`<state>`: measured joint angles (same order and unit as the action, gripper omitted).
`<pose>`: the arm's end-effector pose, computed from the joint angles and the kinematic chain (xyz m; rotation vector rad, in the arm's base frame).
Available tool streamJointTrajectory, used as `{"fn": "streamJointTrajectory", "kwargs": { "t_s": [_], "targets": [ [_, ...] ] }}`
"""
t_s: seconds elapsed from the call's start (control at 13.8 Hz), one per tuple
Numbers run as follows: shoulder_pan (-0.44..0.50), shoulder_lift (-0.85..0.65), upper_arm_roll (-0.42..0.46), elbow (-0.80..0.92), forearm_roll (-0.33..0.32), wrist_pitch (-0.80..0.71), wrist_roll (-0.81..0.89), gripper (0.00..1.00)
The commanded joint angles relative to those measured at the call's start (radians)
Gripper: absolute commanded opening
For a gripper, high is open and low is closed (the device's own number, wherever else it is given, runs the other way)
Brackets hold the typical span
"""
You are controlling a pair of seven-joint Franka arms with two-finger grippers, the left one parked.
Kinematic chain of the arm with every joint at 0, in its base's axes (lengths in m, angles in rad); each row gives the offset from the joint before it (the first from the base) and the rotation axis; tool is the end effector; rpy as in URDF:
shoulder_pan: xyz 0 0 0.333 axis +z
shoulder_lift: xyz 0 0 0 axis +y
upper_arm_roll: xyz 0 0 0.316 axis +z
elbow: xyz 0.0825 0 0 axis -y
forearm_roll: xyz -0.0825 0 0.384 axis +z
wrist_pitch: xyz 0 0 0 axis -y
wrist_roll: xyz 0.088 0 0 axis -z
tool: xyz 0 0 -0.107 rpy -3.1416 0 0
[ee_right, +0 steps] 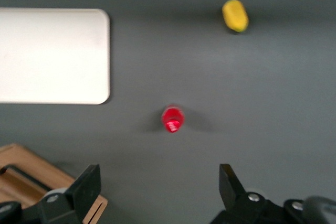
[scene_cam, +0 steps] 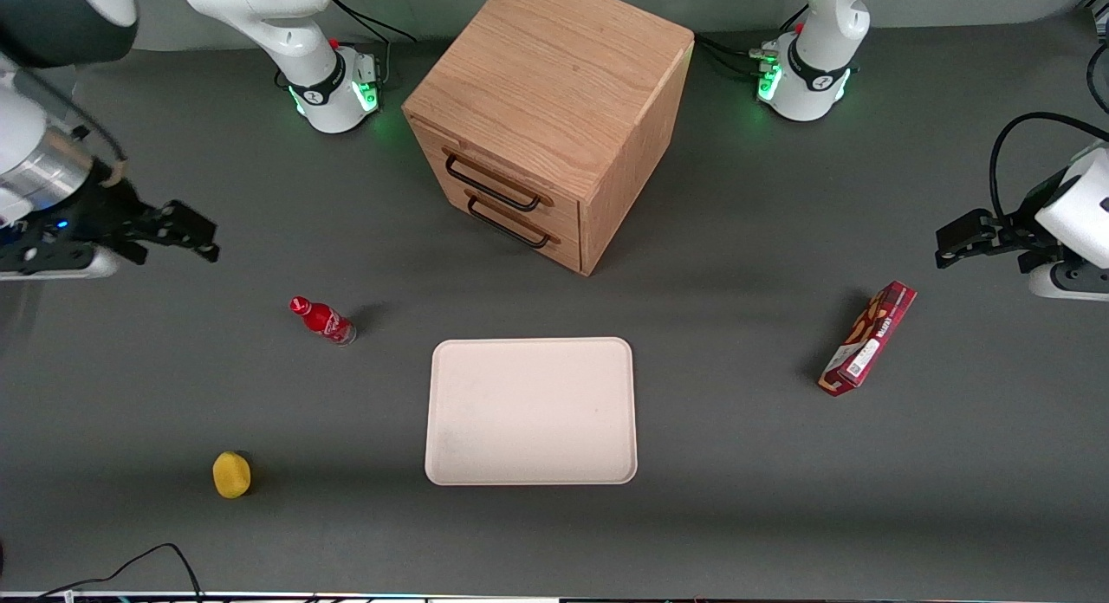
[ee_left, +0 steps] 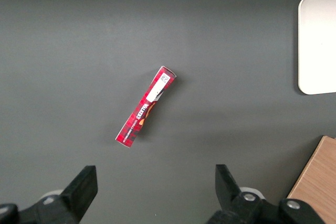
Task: Open upper drawer
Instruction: 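Move the right gripper to the black handle of the upper drawer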
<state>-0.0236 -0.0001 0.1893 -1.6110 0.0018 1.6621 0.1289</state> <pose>0.5551 0.0930 0.6137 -3.1308 -0.0574 -0.0789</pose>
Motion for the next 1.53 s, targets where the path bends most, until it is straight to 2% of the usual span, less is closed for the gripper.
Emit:
{"fn": "streamJointTrajectory", "kwargs": {
  "t_s": [0.0, 0.29, 0.44, 0.65, 0.8, 1.09, 1.45],
  "targets": [
    [0.01, -0.011, 0.105, 0.054, 0.001, -0.079, -0.003, 1.0],
    [0.01, 0.018, 0.261, 0.079, 0.165, -0.102, -0.049, 1.0],
    [0.01, 0.044, 0.297, 0.075, 0.196, -0.102, -0.197, 1.0],
    [0.01, 0.123, 0.315, 0.074, 0.309, -0.094, -0.34, 1.0],
    [0.011, 0.178, 0.324, 0.065, 0.32, -0.087, -0.417, 1.0],
    [0.013, 0.259, 0.363, -0.007, 0.333, -0.009, -0.425, 1.0],
    [0.016, 0.256, 0.412, -0.141, 0.337, 0.123, -0.419, 1.0]
  ]
}}
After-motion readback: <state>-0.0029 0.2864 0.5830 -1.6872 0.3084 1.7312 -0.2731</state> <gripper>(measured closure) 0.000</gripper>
